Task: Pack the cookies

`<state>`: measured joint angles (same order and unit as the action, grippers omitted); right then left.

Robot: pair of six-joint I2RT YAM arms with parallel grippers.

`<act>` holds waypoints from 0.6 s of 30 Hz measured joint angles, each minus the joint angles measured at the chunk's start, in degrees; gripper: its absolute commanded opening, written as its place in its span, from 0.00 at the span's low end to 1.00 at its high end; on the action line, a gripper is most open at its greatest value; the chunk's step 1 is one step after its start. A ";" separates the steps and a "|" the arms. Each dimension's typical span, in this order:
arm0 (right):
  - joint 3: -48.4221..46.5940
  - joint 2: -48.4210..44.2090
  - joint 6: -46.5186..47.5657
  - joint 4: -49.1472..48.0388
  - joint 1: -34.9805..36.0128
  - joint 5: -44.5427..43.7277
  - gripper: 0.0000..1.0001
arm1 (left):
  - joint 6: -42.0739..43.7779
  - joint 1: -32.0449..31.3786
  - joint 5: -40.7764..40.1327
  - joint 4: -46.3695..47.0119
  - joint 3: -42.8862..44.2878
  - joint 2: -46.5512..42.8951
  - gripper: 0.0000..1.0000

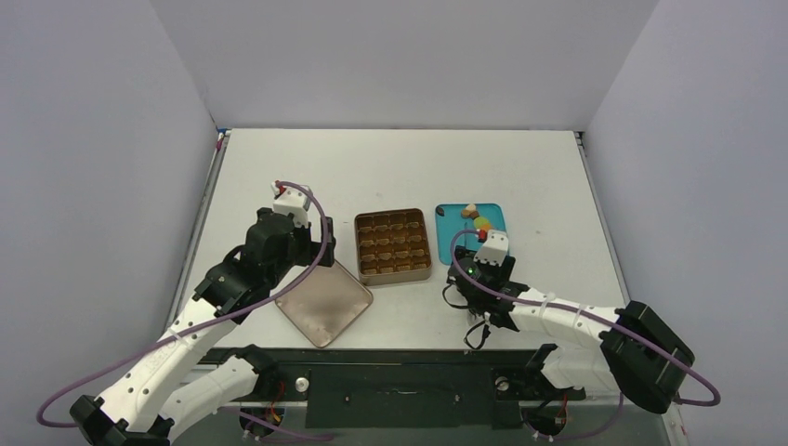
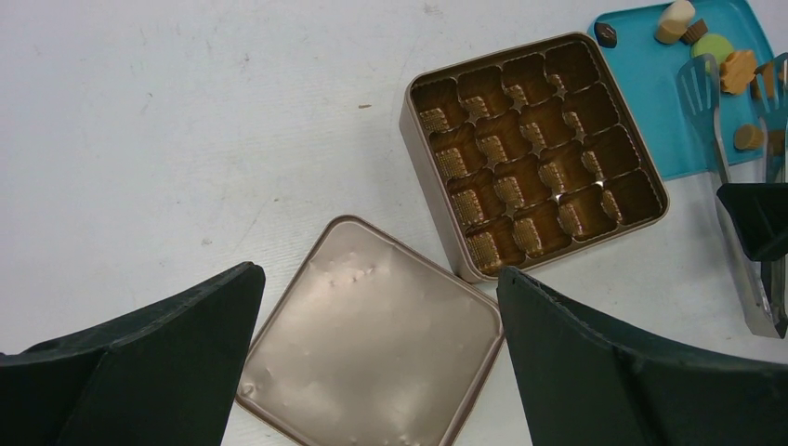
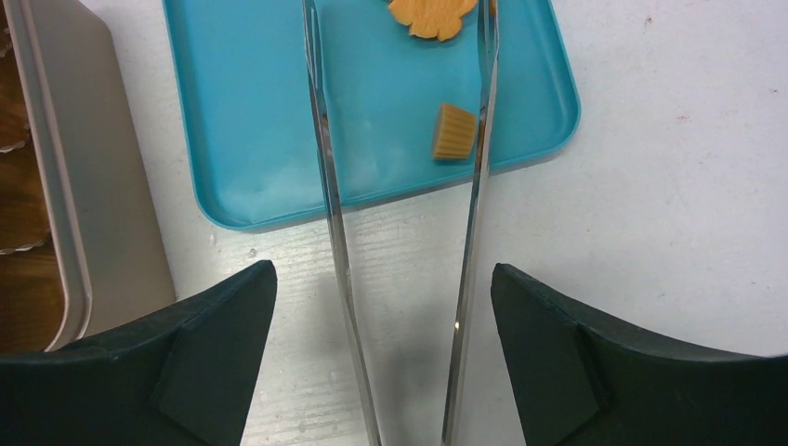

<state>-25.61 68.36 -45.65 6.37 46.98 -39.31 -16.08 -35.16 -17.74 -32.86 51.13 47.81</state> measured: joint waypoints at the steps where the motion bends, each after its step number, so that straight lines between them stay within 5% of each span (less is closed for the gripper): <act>1: 0.13 0.39 0.04 -0.61 0.00 -0.09 0.80 | 0.00 0.00 0.00 0.00 0.00 -0.09 0.97; 18: 2.43 3.34 0.39 -8.13 -0.81 -0.28 0.76 | 0.00 0.00 0.00 0.02 0.00 -0.35 0.97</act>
<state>-23.18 71.70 -45.25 -1.76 46.17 -39.59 -16.08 -35.16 -17.74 -32.84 51.13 47.46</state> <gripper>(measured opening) 0.769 0.968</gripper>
